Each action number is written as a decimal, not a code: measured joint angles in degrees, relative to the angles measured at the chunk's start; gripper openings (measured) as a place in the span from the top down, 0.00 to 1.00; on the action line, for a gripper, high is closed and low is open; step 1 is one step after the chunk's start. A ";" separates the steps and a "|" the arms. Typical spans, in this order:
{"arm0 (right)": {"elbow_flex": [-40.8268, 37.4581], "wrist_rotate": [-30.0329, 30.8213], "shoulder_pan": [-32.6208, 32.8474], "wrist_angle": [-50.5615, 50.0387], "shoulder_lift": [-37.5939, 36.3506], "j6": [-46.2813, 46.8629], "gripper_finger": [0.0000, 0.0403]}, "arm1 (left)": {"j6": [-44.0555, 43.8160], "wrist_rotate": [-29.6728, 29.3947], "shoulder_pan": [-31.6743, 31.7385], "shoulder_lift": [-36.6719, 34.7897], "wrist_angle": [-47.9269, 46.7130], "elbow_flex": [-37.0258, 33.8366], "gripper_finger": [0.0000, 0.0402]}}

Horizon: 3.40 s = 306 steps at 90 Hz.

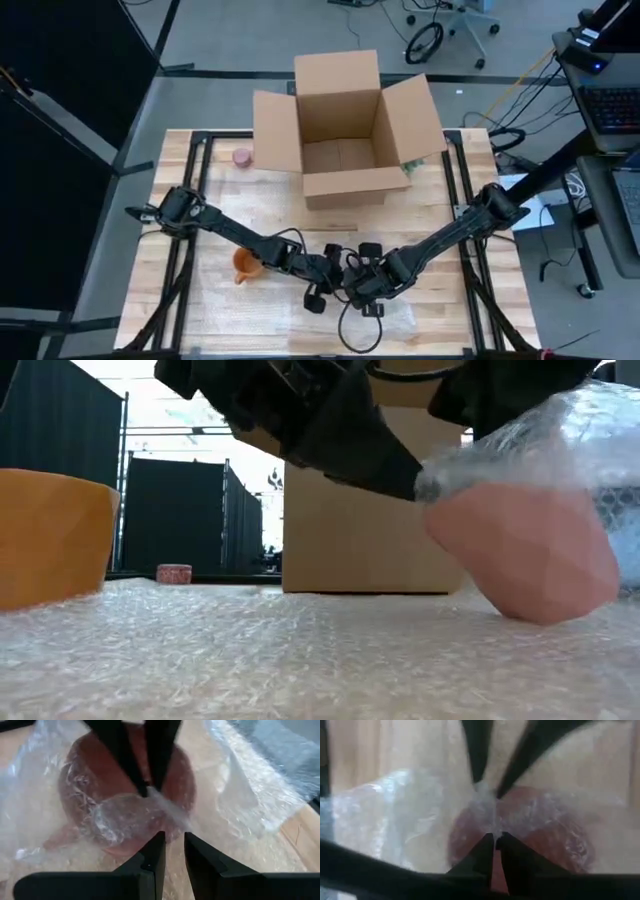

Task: Wrap mug
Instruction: Wrap the pink cup with the bubble wrap

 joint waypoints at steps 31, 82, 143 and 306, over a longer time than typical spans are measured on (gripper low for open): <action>-0.04 -0.06 0.02 -7.86 -0.33 3.62 0.95 | -0.20 -0.02 -0.17 -1.61 -3.77 2.69 0.86; -8.21 -1.63 0.77 -1.64 -0.35 8.01 0.95 | 0.00 -0.09 -0.20 -1.43 -9.80 2.97 0.86; -7.96 -3.00 0.37 0.24 -3.13 7.90 0.63 | -1.44 1.38 -1.22 -1.61 -9.14 3.04 0.86; -4.52 -2.72 0.47 -6.70 -4.63 7.08 0.50 | 1.48 3.52 5.05 8.05 11.51 6.75 0.86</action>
